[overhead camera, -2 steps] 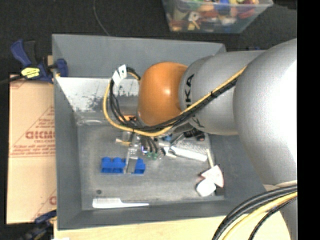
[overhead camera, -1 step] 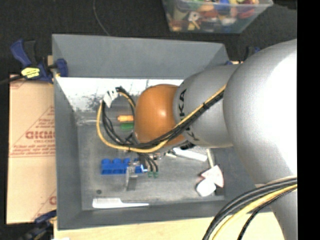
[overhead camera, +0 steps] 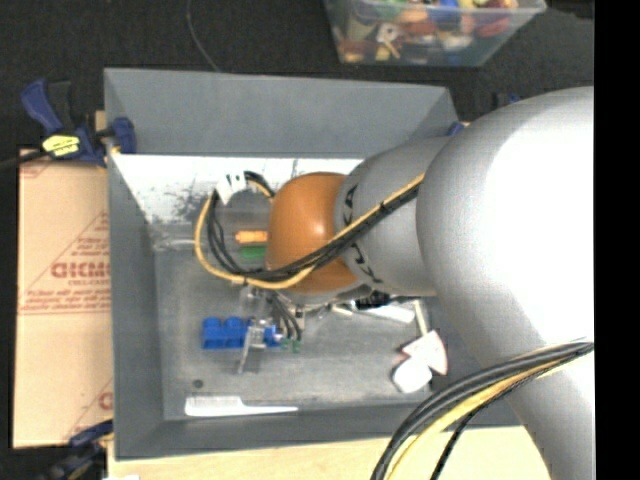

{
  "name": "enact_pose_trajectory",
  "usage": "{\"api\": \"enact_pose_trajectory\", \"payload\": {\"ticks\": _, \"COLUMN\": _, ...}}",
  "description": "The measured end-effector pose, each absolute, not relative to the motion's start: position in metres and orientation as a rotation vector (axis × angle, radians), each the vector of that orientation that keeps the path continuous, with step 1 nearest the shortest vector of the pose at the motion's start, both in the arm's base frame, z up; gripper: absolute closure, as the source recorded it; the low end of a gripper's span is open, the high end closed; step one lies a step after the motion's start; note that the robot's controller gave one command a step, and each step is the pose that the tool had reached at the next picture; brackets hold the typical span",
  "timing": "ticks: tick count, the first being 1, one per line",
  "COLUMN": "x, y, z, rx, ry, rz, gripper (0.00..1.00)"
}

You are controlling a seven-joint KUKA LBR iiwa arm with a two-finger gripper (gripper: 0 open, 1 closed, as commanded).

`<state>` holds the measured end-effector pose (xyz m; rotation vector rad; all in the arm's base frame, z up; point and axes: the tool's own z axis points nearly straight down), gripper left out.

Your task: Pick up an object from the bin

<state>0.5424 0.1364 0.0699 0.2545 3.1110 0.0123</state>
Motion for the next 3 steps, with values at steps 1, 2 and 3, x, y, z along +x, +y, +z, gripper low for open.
{"api": "enact_pose_trajectory", "payload": {"ticks": 1, "x": 0.548, "y": 0.138, "z": 0.071, "rx": 0.113, "ry": 3.121, "rz": 0.008, "gripper": 1.0}}
{"api": "enact_pose_trajectory", "payload": {"ticks": 2, "x": 0.549, "y": 0.138, "z": 0.071, "rx": 0.085, "ry": 3.123, "rz": 0.008, "gripper": 1.0}}
{"api": "enact_pose_trajectory", "payload": {"ticks": 3, "x": 0.547, "y": 0.138, "z": 0.089, "rx": 0.086, "ry": 3.128, "rz": 0.007, "gripper": 1.0}}
